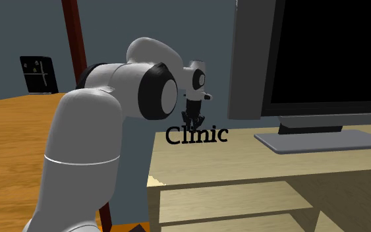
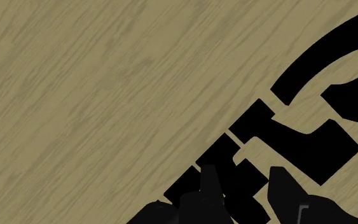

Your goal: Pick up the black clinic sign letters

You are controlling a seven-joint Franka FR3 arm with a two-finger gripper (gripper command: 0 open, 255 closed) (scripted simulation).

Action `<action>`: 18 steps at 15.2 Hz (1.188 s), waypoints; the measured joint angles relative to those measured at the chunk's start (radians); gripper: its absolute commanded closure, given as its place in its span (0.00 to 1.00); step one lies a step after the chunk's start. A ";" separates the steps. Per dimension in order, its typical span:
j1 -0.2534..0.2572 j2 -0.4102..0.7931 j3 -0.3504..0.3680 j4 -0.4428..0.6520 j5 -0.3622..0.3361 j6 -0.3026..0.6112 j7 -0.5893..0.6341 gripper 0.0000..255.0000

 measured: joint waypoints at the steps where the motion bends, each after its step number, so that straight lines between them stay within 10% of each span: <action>1: 0.000 0.000 0.000 0.000 0.000 0.000 0.000 1.00; 18: 0.015 0.035 0.004 0.223 -0.009 -0.190 0.015 1.00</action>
